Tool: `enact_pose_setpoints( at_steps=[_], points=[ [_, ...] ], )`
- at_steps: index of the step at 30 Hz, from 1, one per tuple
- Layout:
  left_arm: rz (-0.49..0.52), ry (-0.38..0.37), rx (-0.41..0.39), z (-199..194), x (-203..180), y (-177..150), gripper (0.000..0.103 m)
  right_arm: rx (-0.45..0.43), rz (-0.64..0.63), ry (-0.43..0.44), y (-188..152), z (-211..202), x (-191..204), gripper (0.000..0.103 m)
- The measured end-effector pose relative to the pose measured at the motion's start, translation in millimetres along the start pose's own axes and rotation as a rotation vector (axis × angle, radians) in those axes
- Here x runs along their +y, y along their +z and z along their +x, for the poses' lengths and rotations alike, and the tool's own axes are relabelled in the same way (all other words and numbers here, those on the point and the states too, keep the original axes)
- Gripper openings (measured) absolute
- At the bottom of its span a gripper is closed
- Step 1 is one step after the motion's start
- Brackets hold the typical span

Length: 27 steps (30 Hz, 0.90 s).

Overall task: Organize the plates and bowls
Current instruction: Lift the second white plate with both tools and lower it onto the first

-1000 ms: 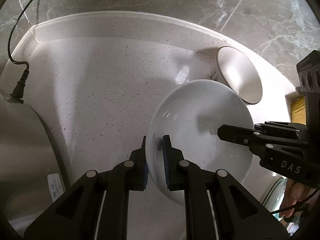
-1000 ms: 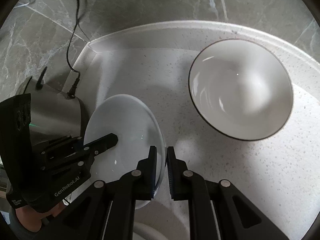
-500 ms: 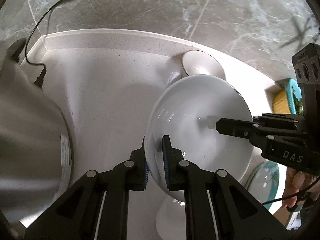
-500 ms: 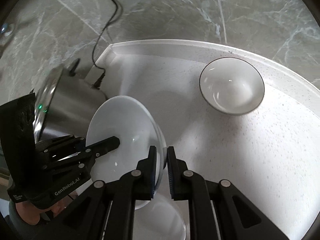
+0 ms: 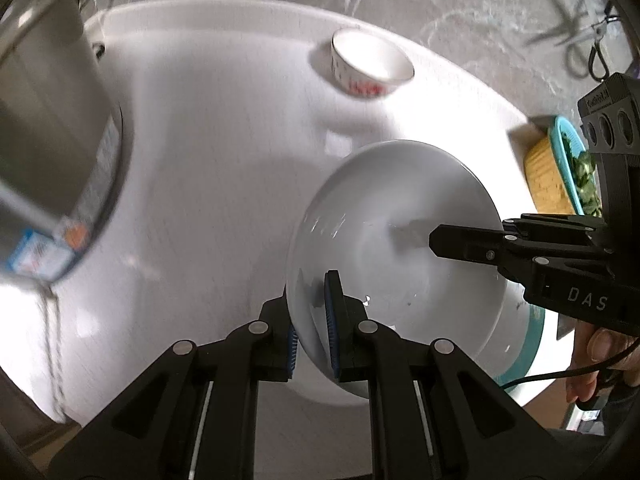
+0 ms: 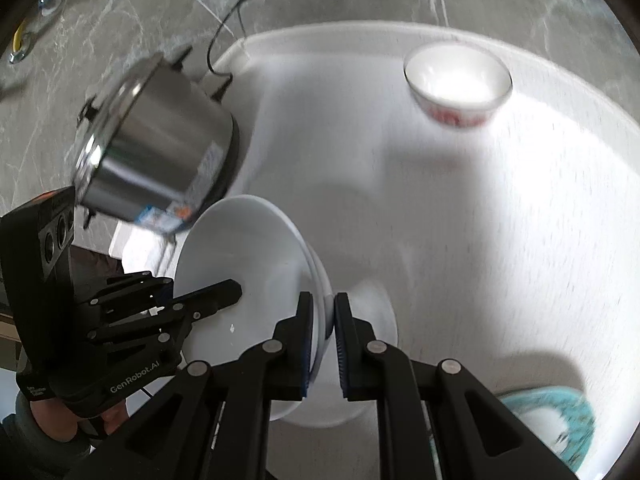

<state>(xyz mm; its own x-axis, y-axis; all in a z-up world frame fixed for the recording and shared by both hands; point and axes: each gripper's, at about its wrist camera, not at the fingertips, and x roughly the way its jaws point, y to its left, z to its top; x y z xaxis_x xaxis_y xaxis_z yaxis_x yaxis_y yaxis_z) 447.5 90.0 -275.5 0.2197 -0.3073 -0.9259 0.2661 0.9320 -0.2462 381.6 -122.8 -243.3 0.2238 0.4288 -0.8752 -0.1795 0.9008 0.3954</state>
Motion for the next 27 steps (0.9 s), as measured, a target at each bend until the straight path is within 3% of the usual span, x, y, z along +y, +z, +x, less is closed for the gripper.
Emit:
enact_pose_setpoints(
  at_steps=[9, 16, 27],
  points=[
    [0.004, 0.051, 0.025, 27, -11, -43, 0.011, 0.052, 0.017, -0.021, -32, 20, -16, 0.012],
    [0.023, 0.110, 0.019, 41, -10, -45, 0.012, 0.064, 0.004, -0.057, -32, 39, -17, 0.012],
    [0.017, 0.125, 0.032, 66, -1, -28, 0.013, 0.067, -0.041, -0.110, -30, 63, -5, 0.012]
  ],
)
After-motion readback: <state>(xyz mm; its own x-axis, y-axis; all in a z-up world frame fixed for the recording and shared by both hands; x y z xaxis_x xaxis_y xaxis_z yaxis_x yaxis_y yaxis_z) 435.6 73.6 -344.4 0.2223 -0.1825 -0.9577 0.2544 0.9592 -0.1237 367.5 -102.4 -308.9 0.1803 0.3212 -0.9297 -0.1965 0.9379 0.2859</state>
